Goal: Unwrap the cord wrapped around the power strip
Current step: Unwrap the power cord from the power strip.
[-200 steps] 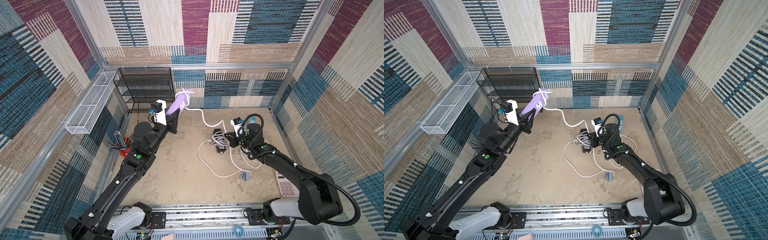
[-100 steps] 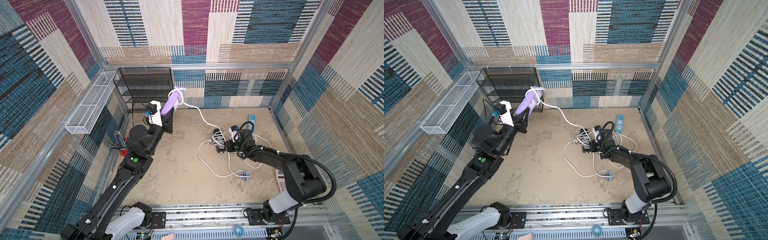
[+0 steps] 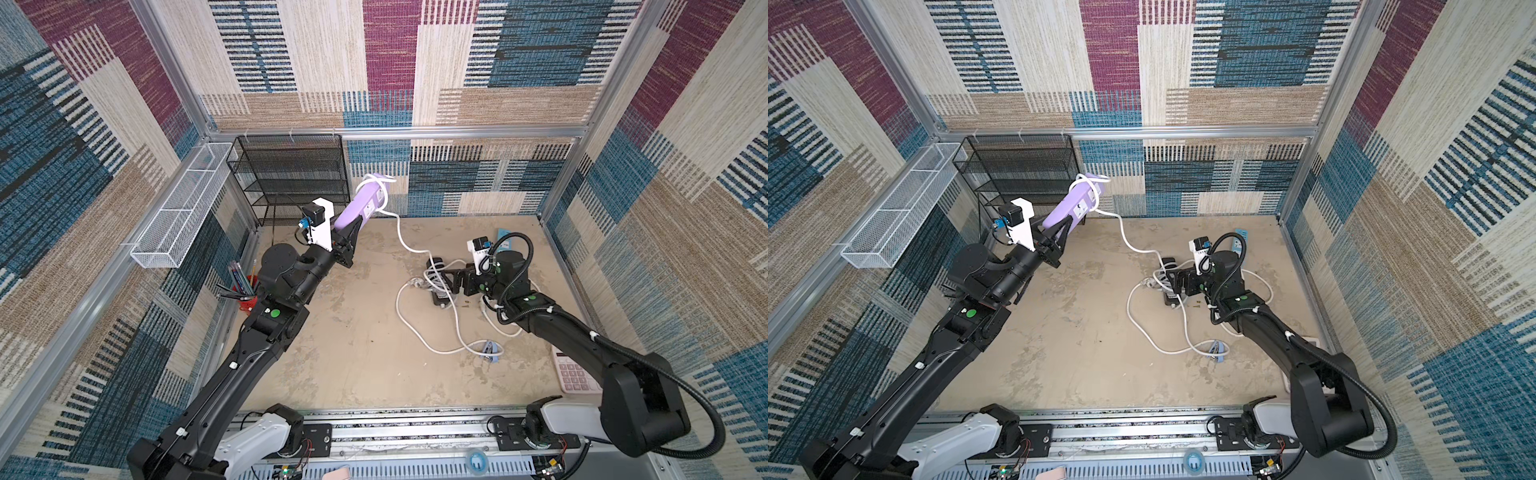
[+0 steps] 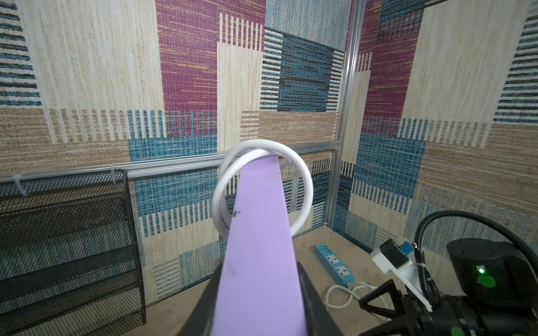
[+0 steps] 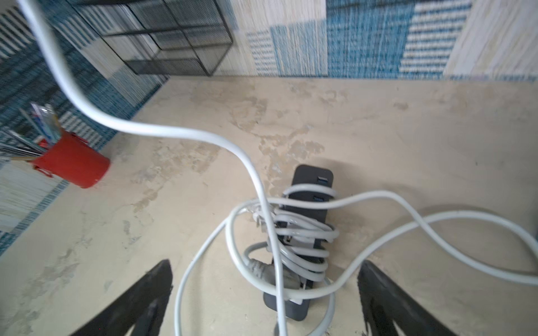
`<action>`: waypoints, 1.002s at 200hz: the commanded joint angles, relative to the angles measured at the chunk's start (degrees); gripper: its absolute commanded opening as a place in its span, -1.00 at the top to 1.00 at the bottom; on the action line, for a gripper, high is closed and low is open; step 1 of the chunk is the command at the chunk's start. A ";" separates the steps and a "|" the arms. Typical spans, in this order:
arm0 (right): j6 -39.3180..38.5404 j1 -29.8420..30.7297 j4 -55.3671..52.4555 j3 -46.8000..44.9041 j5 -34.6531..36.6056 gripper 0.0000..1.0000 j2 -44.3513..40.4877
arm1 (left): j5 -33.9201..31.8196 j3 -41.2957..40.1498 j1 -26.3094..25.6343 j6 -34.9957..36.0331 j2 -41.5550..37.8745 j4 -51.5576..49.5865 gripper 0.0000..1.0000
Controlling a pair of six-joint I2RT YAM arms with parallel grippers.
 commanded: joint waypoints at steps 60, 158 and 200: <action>-11.89 2.12 17.90 7.09 -17.79 -0.97 -3.29 | 10.25 0.21 0.04 -6.26 -1.76 -0.58 1.00; -22.76 8.49 24.66 21.45 -18.82 -0.97 13.42 | 12.67 -2.37 -0.15 -9.21 -5.47 -3.49 1.00; -22.02 9.25 24.77 26.50 -20.63 -0.44 19.48 | 12.72 -2.01 -0.16 -9.17 -5.21 -3.54 1.00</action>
